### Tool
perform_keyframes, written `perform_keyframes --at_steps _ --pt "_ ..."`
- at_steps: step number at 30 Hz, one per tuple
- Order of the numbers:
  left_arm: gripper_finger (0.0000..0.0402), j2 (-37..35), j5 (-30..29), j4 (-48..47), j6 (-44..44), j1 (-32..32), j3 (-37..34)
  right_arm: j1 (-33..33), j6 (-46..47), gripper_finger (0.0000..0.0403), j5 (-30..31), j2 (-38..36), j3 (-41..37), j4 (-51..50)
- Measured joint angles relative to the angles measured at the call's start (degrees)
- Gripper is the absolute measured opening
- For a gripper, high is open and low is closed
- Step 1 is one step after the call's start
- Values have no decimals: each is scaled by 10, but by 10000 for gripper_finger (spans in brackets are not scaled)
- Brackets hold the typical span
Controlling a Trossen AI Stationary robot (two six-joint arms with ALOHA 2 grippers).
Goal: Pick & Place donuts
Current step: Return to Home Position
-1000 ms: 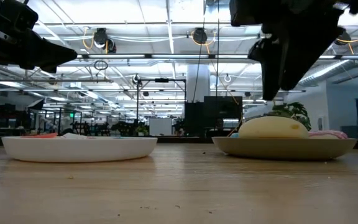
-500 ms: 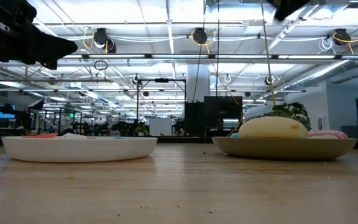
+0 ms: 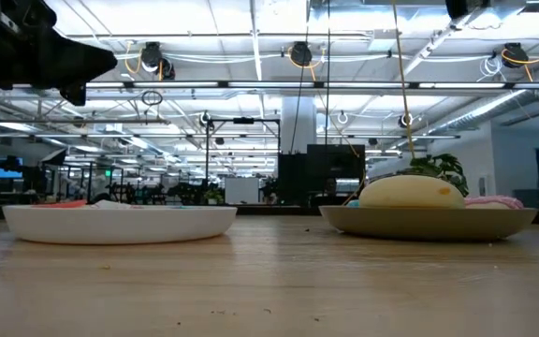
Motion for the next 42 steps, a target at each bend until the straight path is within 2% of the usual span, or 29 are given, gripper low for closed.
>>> perform_keyframes --at_steps 4,7,11,15,17,23,30,34,37,40,42 --pt "51 0 0 -13 -39 0 0 -7 10 3 1 -82 -114 82" --pt "51 0 0 -21 -19 0 0 -10 2 1 3 -136 -172 121" --pt "46 0 -2 -17 25 0 0 -33 -26 1 3 -200 -224 170" --pt "10 0 -13 5 59 0 0 -79 -27 1 1 -253 -260 179" --pt "6 0 -13 6 72 0 0 -101 -25 1 -2 -272 -277 173" --pt "4 0 -38 6 84 0 0 -142 -39 1 -43 -340 -309 173" --pt "4 0 -46 18 127 -9 0 -135 -43 0 -46 -417 -318 137" --pt "5 0 -96 12 114 -18 0 -122 -24 0 -41 -429 -318 118" --pt "3 0 -111 -4 123 -20 0 -114 -37 0 -29 -431 -318 118" --pt "6 0 -115 -6 125 -18 0 -114 -60 0 -30 -438 -318 118" --pt "4 0 -96 -23 124 -16 0 -115 -67 0 -30 -444 -319 120"
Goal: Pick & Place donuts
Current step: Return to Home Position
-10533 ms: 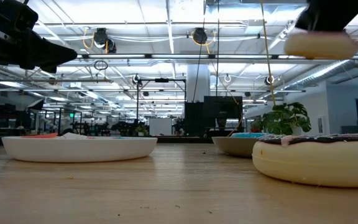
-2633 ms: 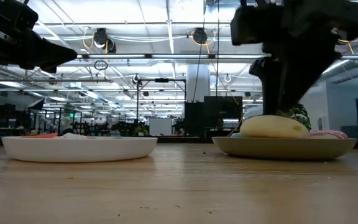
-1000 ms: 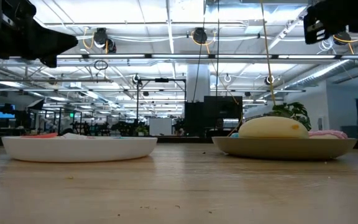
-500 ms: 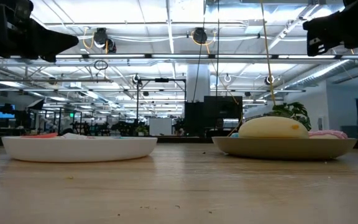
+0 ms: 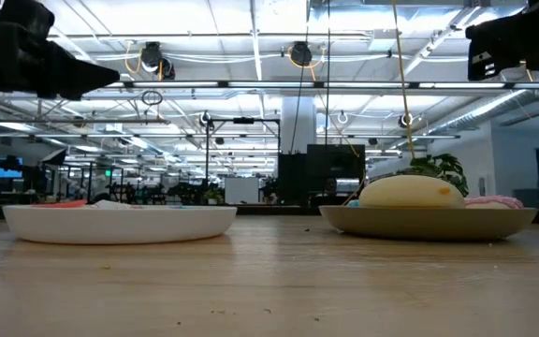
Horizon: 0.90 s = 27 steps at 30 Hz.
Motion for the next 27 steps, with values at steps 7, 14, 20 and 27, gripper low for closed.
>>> perform_keyframes --at_steps 7,14,20,27 --pt "5 0 21 -19 -10 4 0 -1 -3 0 -1 -24 -73 87" --pt "9 0 21 -18 -15 4 0 0 -3 0 0 -31 -85 104" --pt "7 -1 18 -15 22 4 0 0 -4 0 7 -38 -86 102" --pt "7 -15 16 -25 55 -5 16 1 0 0 14 -45 -86 84"
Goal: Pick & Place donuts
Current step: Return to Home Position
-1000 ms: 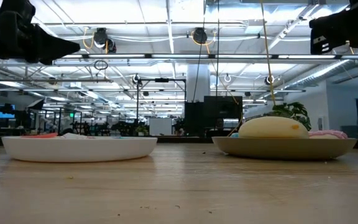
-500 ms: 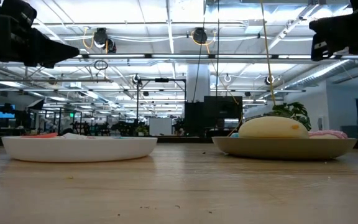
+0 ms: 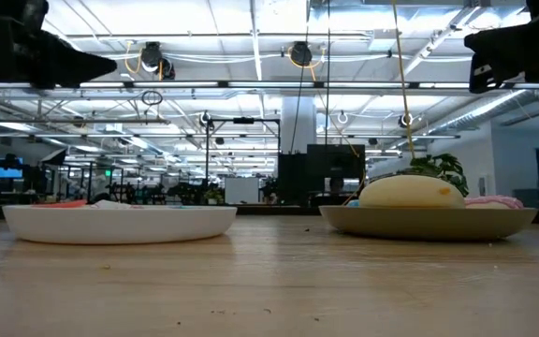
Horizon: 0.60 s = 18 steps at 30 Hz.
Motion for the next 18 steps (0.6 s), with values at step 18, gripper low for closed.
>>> perform_keyframes --at_steps 18 --pt "3 -64 44 -80 -98 -8 -16 0 -11 0 -1 0 -18 -14"
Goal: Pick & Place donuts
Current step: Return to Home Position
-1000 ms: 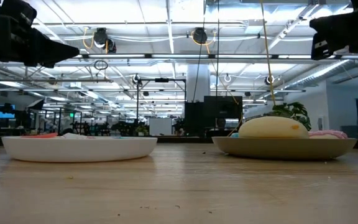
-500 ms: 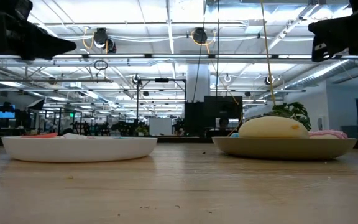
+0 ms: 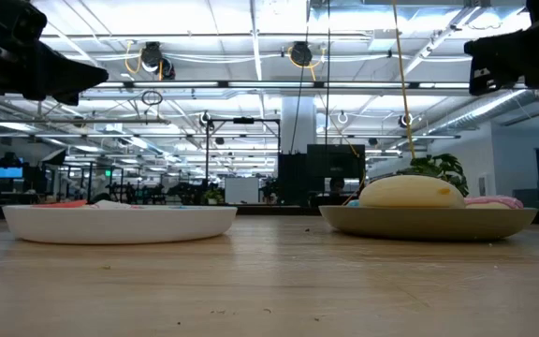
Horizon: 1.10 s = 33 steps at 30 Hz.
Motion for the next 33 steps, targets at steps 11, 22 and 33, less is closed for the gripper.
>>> perform_keyframes --at_steps 11,22,33 --pt "3 0 -2 1 -4 -2 0 0 15 0 1 0 0 2" --pt "14 0 -4 1 -5 -2 0 0 20 0 1 0 0 5" --pt "14 0 -4 2 -4 -2 0 0 22 0 1 0 0 4"
